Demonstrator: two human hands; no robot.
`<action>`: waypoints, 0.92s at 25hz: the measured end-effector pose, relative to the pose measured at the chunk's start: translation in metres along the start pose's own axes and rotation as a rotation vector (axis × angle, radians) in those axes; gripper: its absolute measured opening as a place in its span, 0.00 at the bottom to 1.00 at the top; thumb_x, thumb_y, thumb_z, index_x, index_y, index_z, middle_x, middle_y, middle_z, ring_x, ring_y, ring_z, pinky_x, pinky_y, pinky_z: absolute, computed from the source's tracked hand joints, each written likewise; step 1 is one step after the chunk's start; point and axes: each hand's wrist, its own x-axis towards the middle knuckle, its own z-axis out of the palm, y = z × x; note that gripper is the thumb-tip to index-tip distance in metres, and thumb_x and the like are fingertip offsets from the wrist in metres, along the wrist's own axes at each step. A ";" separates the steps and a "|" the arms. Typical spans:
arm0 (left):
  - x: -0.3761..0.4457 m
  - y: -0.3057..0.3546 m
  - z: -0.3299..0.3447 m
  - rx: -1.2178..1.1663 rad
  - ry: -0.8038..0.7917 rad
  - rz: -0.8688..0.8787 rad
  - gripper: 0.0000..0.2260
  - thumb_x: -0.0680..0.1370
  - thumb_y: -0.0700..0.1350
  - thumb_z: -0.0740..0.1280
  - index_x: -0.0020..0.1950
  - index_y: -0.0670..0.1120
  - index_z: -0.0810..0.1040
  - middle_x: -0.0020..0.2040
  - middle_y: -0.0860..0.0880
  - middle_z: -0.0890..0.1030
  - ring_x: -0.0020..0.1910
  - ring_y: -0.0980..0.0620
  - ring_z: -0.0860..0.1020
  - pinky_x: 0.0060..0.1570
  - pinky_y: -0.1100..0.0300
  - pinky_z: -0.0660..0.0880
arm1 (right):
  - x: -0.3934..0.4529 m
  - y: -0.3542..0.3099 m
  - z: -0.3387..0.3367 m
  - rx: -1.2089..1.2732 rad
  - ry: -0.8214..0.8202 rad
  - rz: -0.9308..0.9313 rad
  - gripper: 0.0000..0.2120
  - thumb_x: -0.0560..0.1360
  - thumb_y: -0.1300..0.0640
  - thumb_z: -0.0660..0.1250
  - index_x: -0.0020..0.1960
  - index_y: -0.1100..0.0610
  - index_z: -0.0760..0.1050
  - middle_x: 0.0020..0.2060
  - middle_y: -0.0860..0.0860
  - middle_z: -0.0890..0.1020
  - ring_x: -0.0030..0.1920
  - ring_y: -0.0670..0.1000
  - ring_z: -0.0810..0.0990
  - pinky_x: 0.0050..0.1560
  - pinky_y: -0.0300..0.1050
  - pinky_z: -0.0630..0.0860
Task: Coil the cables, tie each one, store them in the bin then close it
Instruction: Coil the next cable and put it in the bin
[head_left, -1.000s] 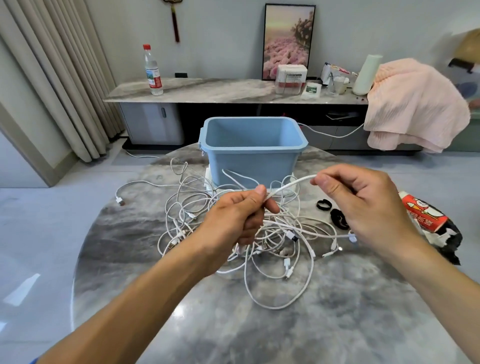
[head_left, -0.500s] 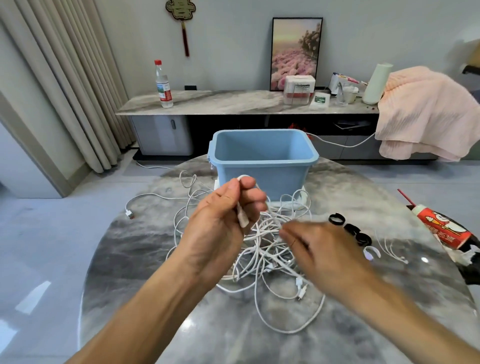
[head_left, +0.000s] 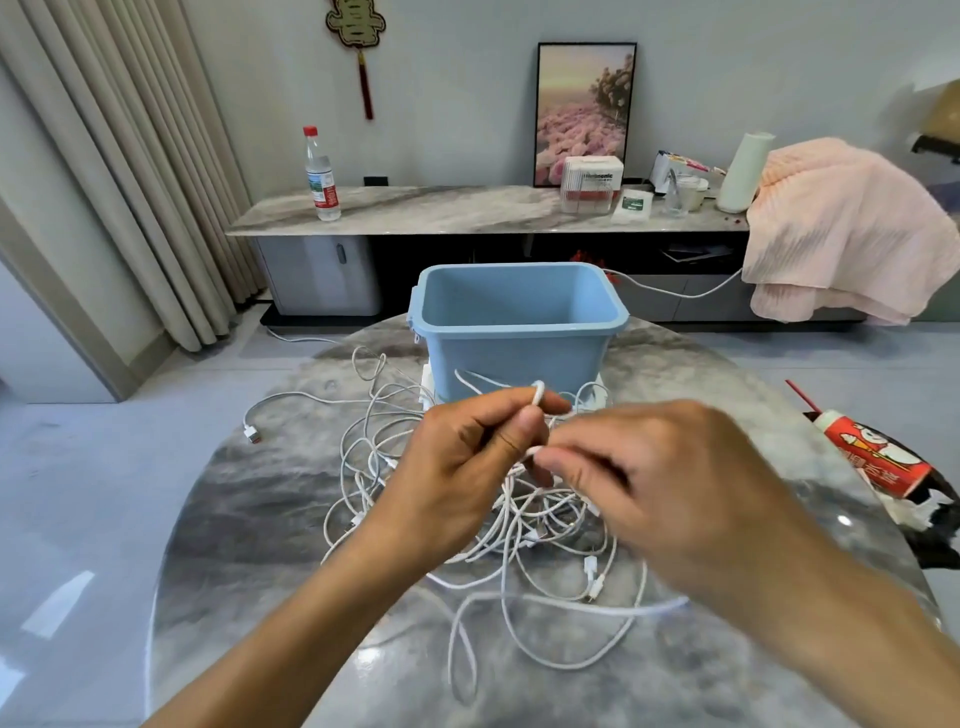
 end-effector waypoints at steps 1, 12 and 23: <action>0.001 0.003 -0.001 -0.011 -0.094 -0.017 0.13 0.82 0.45 0.60 0.49 0.37 0.80 0.36 0.42 0.79 0.33 0.52 0.78 0.39 0.60 0.74 | 0.003 0.010 -0.007 -0.014 0.051 -0.050 0.15 0.78 0.42 0.62 0.41 0.49 0.80 0.32 0.45 0.80 0.32 0.48 0.77 0.31 0.48 0.74; -0.004 0.019 -0.004 -0.692 -0.341 -0.319 0.11 0.79 0.44 0.59 0.44 0.46 0.80 0.32 0.47 0.79 0.30 0.54 0.77 0.64 0.35 0.66 | 0.002 0.046 0.026 0.478 0.186 0.048 0.21 0.81 0.39 0.57 0.41 0.54 0.75 0.27 0.45 0.73 0.27 0.48 0.72 0.28 0.48 0.71; 0.005 0.021 -0.003 -0.892 0.253 -0.350 0.09 0.82 0.44 0.56 0.48 0.45 0.74 0.51 0.44 0.85 0.52 0.49 0.84 0.54 0.53 0.74 | -0.007 -0.023 0.051 0.098 -0.201 0.339 0.06 0.83 0.52 0.55 0.56 0.49 0.70 0.43 0.49 0.82 0.45 0.55 0.81 0.43 0.51 0.74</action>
